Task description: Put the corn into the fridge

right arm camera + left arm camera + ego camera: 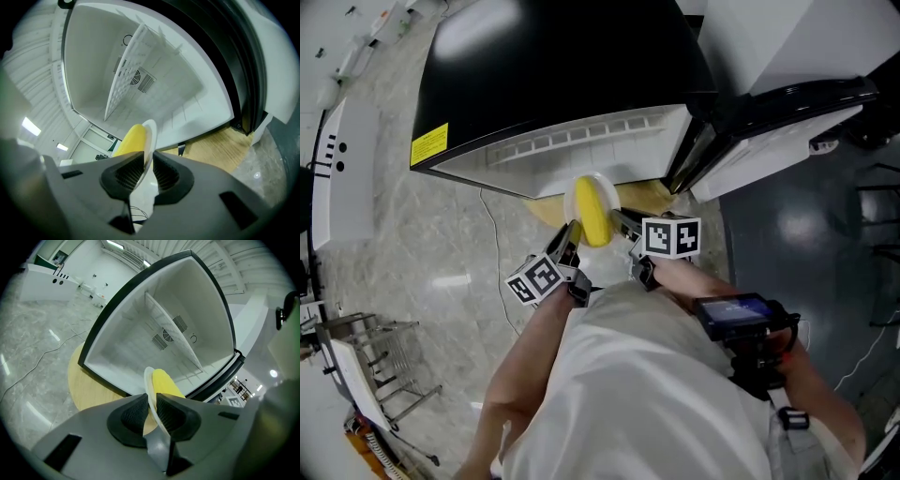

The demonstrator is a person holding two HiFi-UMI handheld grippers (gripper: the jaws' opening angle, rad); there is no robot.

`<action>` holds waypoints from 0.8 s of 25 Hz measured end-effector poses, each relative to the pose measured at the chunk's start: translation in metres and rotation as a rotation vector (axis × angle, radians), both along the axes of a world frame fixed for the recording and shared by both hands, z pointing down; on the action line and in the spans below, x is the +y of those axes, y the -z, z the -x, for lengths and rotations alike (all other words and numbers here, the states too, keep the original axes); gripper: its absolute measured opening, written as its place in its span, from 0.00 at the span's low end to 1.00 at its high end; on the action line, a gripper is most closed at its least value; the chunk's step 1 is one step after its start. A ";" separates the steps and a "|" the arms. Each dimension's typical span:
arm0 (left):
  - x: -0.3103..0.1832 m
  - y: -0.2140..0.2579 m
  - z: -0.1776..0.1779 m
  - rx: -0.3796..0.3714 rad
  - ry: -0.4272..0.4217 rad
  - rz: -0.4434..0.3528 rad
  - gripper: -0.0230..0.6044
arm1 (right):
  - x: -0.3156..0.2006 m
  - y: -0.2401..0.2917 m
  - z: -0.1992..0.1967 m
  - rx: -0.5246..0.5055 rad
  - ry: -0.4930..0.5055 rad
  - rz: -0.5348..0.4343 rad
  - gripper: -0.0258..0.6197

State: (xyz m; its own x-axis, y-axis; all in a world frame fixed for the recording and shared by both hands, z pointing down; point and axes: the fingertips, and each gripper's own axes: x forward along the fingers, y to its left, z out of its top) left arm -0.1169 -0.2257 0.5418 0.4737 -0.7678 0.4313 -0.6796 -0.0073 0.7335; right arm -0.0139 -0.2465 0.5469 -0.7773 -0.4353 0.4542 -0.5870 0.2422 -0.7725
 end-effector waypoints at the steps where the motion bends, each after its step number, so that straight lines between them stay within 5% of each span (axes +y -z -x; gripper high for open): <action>1: -0.001 0.002 0.000 0.003 0.001 -0.003 0.13 | -0.001 0.000 0.001 -0.003 0.002 -0.003 0.13; 11: -0.001 -0.003 0.008 -0.022 -0.015 0.016 0.13 | 0.001 -0.002 0.008 0.001 0.001 -0.004 0.13; 20: -0.019 -0.011 0.003 -0.029 -0.133 0.032 0.13 | -0.006 -0.015 0.001 0.040 -0.061 0.009 0.13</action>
State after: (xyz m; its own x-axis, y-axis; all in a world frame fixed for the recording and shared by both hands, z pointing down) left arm -0.1198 -0.2443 0.5529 0.5575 -0.6843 0.4700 -0.6954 -0.0755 0.7147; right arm -0.0149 -0.2520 0.5615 -0.7307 -0.4768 0.4886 -0.6308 0.1981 -0.7502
